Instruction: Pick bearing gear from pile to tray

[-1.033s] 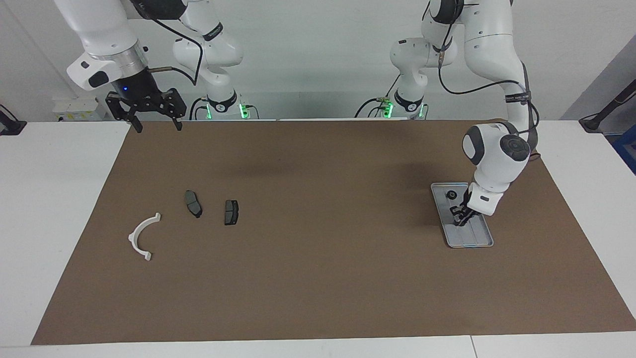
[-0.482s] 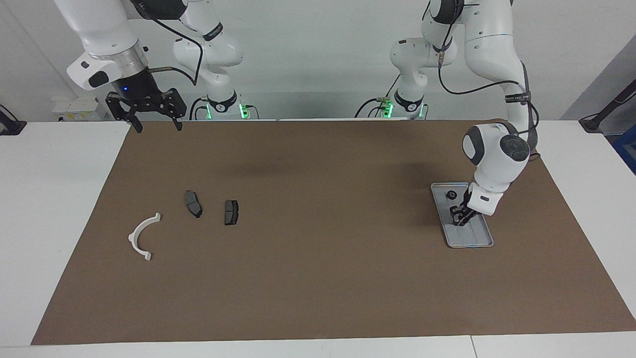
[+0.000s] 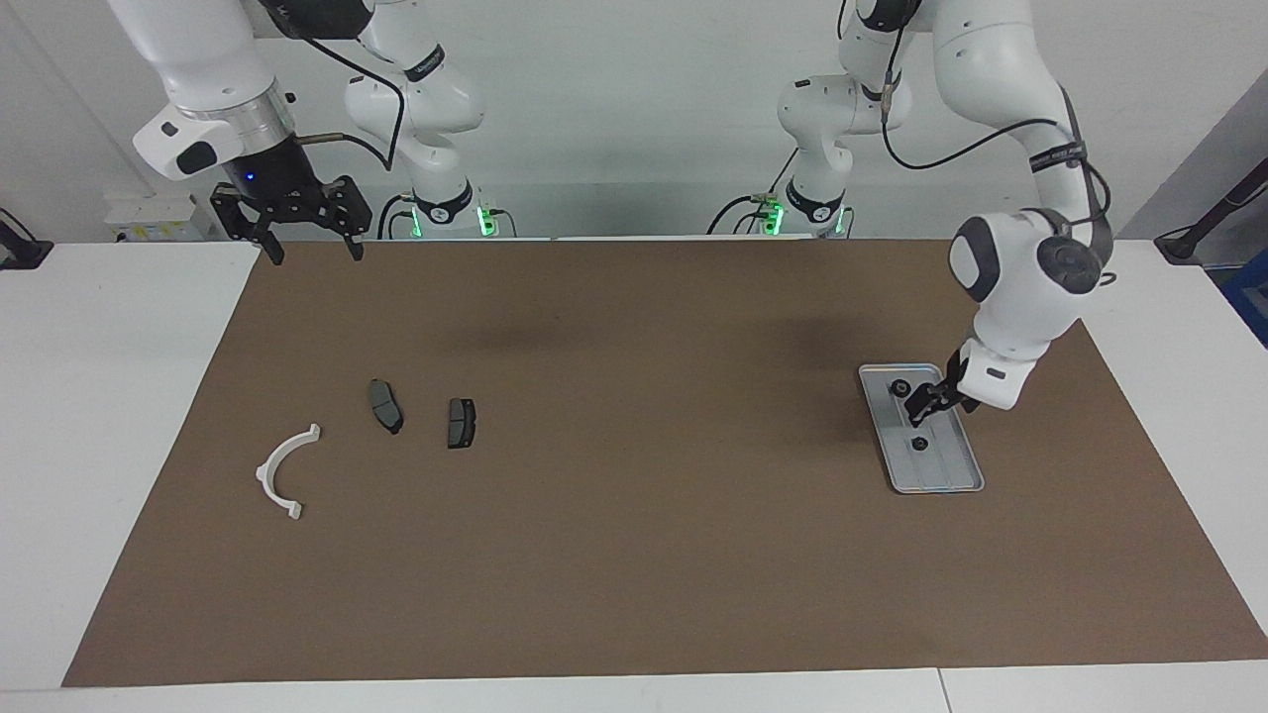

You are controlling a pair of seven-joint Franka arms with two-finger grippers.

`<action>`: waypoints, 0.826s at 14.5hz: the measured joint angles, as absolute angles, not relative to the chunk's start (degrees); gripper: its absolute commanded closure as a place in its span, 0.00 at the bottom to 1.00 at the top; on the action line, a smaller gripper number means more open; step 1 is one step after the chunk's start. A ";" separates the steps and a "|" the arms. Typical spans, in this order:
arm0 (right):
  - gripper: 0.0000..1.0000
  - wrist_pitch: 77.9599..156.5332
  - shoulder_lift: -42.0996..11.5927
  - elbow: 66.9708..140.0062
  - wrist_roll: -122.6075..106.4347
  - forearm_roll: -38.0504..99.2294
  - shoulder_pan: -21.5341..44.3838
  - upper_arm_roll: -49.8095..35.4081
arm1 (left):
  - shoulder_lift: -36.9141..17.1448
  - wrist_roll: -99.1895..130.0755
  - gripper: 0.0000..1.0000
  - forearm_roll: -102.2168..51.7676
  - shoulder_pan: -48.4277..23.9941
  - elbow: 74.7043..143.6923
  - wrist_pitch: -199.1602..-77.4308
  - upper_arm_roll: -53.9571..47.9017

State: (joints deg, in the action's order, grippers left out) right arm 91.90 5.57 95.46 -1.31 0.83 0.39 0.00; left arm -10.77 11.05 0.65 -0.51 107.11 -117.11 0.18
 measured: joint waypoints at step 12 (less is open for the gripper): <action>0.00 91.90 5.57 95.46 -1.30 0.83 0.39 0.01 | 4.00 10.86 0.00 0.64 -0.44 102.02 -96.42 -0.20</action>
